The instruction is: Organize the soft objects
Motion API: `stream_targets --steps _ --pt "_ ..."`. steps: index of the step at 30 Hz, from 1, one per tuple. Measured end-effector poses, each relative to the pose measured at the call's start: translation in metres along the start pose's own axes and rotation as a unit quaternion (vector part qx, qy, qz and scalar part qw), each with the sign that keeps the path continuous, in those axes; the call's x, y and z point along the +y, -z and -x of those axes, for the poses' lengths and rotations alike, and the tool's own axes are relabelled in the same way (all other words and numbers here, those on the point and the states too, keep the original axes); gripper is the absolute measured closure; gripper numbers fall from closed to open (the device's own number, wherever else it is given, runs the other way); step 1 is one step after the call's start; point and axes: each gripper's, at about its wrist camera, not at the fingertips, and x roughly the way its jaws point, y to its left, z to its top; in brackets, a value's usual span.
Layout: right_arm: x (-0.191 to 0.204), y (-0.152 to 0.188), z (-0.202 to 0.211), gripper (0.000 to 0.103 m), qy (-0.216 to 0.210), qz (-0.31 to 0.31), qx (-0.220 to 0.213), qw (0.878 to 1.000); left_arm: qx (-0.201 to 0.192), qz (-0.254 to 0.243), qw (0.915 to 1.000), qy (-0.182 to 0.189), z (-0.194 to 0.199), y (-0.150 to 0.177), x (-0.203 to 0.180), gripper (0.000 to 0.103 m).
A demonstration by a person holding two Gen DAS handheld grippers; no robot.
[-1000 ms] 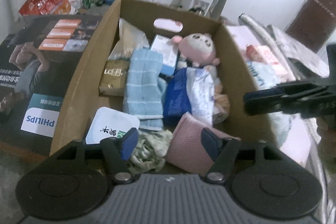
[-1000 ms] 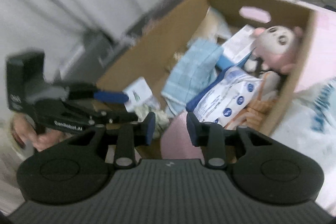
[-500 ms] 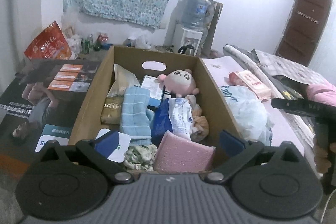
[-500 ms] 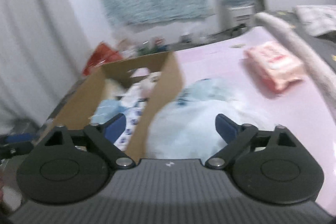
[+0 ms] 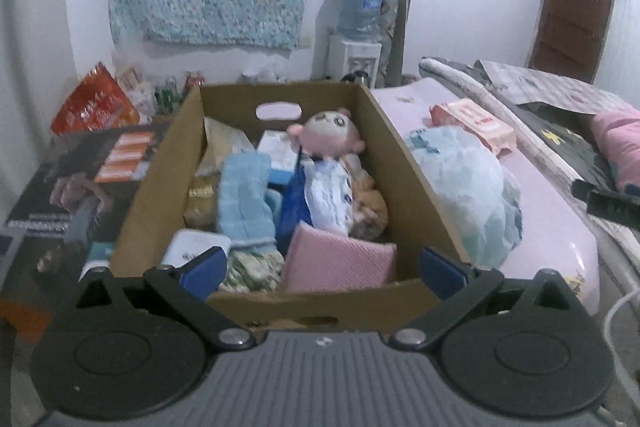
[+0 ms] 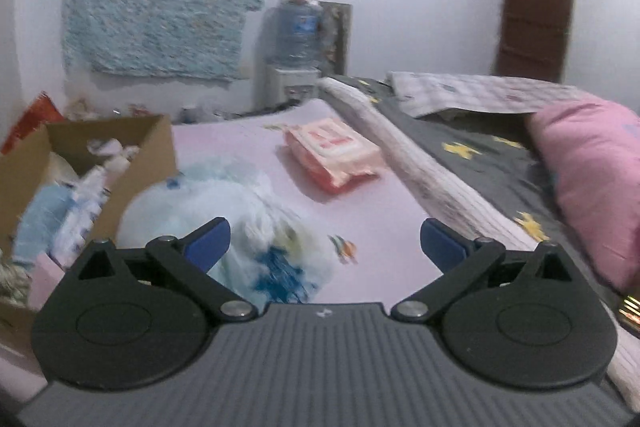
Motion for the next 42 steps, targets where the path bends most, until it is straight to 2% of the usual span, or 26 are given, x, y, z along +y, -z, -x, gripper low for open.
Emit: stream_targets --steps 2,5,11,14,19,22,30,35,42 --pt "-0.001 0.008 0.012 0.001 0.028 0.0 -0.013 1.0 0.009 0.005 0.9999 -0.007 -0.002 0.004 -0.001 0.0" --pt "0.001 0.011 0.026 0.001 0.042 -0.002 -0.027 0.999 0.009 0.008 0.9995 -0.029 0.001 0.01 -0.006 0.0" --pt "0.005 0.006 0.041 0.001 -0.018 -0.037 0.001 0.999 0.0 -0.002 0.9986 -0.054 0.007 0.014 -0.012 0.0" --pt "0.018 0.006 0.038 0.001 -0.042 -0.025 0.017 0.999 0.014 0.003 0.9988 -0.048 0.006 0.012 -0.01 0.0" --pt "0.038 0.006 0.035 0.001 -0.07 0.0 0.043 0.997 0.007 0.029 0.9988 -0.038 0.008 0.016 0.001 0.0" --pt "0.043 0.007 0.032 0.001 -0.087 -0.001 0.062 0.994 0.007 0.024 0.9986 -0.046 0.007 0.016 0.004 0.0" --pt "0.046 0.009 0.028 0.001 -0.112 -0.018 0.091 0.989 0.002 0.003 0.9981 -0.061 0.014 0.016 0.0 0.0" --pt "0.048 0.012 0.028 0.001 -0.116 -0.009 0.099 0.988 0.02 0.013 0.9975 -0.066 0.012 0.016 0.001 0.0" --pt "0.045 0.012 0.023 0.001 -0.12 -0.016 0.108 0.987 0.055 0.026 0.9939 -0.092 0.005 0.015 0.002 0.0"
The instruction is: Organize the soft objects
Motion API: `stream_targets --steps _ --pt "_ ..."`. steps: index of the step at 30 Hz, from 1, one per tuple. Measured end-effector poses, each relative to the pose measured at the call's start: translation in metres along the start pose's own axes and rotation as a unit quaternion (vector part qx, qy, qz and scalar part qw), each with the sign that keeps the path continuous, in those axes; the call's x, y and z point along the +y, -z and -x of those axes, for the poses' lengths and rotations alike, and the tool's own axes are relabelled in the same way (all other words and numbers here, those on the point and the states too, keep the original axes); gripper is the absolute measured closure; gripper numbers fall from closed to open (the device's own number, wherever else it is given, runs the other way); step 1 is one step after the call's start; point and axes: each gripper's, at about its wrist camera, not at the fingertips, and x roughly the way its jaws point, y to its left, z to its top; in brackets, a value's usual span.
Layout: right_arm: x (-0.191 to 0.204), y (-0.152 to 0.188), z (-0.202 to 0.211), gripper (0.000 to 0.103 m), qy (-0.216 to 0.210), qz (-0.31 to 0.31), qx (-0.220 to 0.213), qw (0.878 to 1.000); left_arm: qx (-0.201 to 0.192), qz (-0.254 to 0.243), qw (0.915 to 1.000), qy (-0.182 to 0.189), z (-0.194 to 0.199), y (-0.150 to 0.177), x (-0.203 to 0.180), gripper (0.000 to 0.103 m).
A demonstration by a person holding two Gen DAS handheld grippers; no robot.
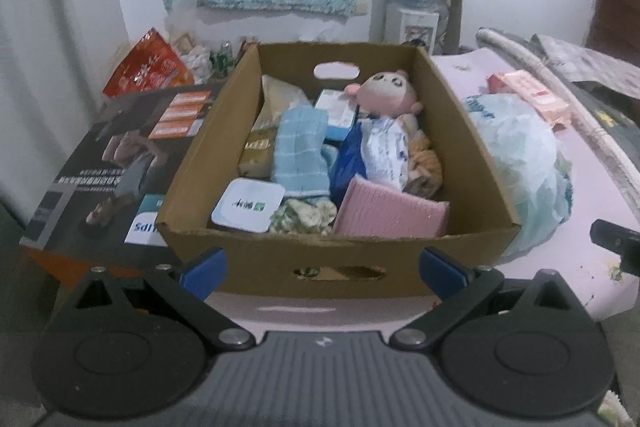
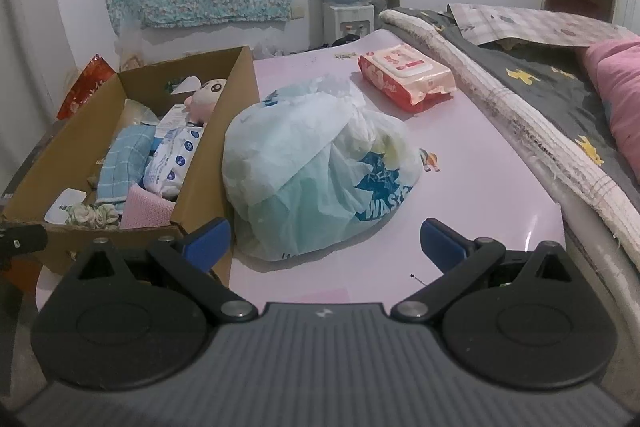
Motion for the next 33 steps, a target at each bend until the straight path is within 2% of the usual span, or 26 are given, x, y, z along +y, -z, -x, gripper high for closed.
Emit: stream_targets --steps 9,19,33 --pt "0.006 -0.003 -0.006 0.001 0.002 0.015 0.015 1.0 0.032 0.0 0.9993 -0.018 -0.01 -0.003 0.001 0.0" --pt "0.009 -0.004 -0.007 0.001 0.009 0.023 0.017 1.0 0.038 -0.005 0.9992 -0.012 -0.011 -0.007 -0.006 0.0" --pt "0.012 -0.006 -0.016 0.001 0.004 0.028 0.032 0.999 0.052 -0.006 0.9983 -0.026 -0.021 -0.005 -0.009 0.0"
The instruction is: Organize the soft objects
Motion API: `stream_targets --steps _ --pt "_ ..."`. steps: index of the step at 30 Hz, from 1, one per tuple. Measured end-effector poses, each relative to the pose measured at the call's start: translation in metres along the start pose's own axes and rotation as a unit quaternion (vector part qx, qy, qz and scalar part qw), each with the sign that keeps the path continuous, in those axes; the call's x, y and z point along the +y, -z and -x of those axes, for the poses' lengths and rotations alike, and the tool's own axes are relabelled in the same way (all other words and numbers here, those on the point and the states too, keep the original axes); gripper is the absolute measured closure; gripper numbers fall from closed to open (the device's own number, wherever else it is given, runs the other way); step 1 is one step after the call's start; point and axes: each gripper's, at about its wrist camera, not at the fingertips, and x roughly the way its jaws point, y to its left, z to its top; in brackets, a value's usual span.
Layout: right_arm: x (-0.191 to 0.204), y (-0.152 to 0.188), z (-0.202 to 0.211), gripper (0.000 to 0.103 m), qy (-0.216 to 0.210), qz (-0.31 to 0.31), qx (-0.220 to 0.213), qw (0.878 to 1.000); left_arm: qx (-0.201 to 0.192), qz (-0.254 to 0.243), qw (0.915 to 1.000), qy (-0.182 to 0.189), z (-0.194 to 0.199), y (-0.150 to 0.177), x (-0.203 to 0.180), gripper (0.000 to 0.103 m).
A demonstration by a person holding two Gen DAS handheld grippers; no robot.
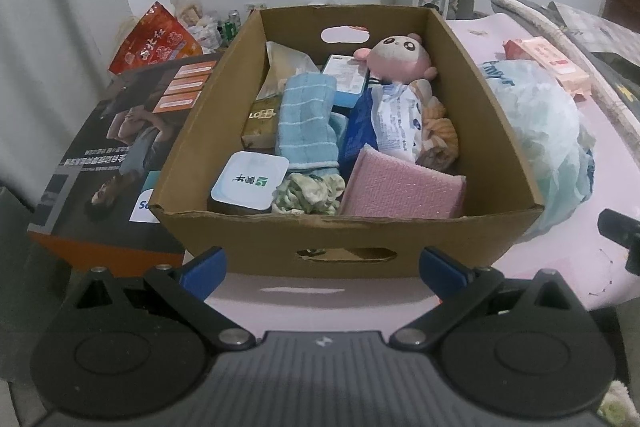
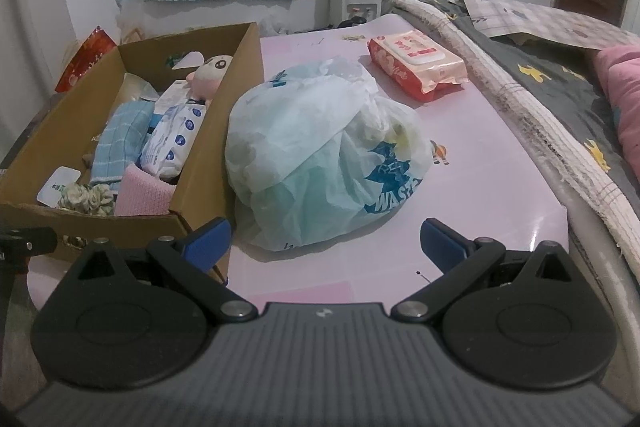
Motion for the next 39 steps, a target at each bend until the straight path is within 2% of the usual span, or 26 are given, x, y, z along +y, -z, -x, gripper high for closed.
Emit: stream_targets --steps 39 --pt "0.009 0.0 -0.012 0.001 -0.013 0.017 0.027 0.999 0.028 0.014 0.9995 0.003 -0.015 0.006 0.005 0.0"
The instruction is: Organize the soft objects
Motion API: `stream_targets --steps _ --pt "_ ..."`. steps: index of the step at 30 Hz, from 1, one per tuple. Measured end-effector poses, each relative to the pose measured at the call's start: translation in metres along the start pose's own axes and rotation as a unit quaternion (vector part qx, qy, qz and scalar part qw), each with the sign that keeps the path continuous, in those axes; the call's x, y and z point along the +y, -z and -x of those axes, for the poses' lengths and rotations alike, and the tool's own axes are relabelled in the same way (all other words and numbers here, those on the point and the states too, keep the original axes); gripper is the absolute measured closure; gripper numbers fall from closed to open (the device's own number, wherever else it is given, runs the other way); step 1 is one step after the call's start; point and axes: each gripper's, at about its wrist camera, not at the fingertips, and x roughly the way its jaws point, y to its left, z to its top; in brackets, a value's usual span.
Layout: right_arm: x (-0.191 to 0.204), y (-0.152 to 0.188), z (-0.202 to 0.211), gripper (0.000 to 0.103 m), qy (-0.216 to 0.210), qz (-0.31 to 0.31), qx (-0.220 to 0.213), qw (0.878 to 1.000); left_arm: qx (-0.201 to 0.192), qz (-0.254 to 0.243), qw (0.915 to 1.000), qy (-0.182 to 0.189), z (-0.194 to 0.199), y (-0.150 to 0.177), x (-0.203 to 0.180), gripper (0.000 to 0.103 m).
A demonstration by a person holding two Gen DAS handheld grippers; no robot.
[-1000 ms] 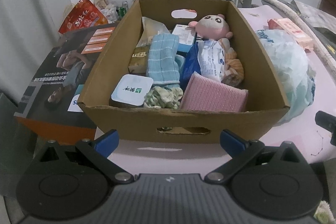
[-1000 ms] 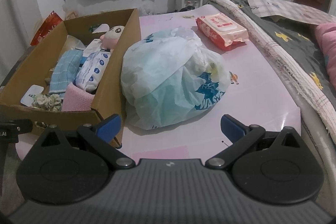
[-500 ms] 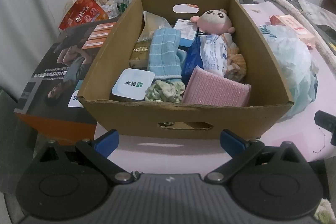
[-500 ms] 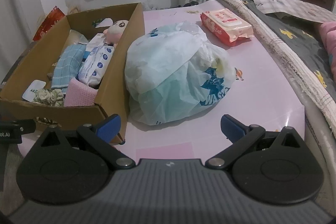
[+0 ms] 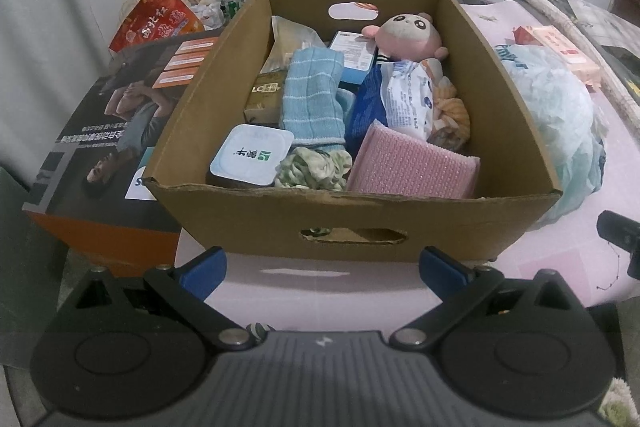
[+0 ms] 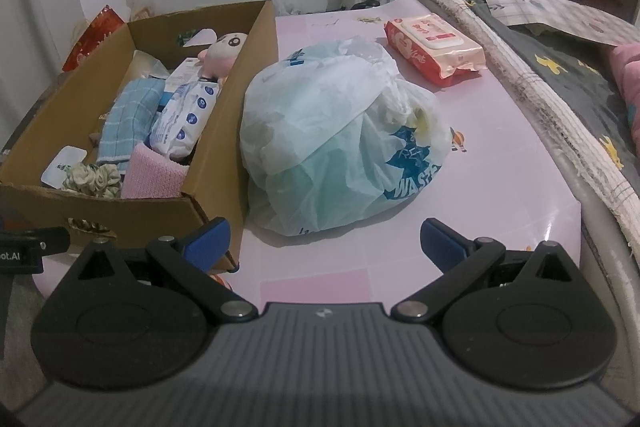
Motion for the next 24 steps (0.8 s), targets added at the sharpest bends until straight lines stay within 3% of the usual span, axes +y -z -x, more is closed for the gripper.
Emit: stream_targets --steps 24 --pt "0.0041 -0.0011 -0.0034 0.001 0.0 0.014 0.003 1.0 0.002 -0.002 1.0 -0.002 -0.002 -0.0019 0.0005 0.0"
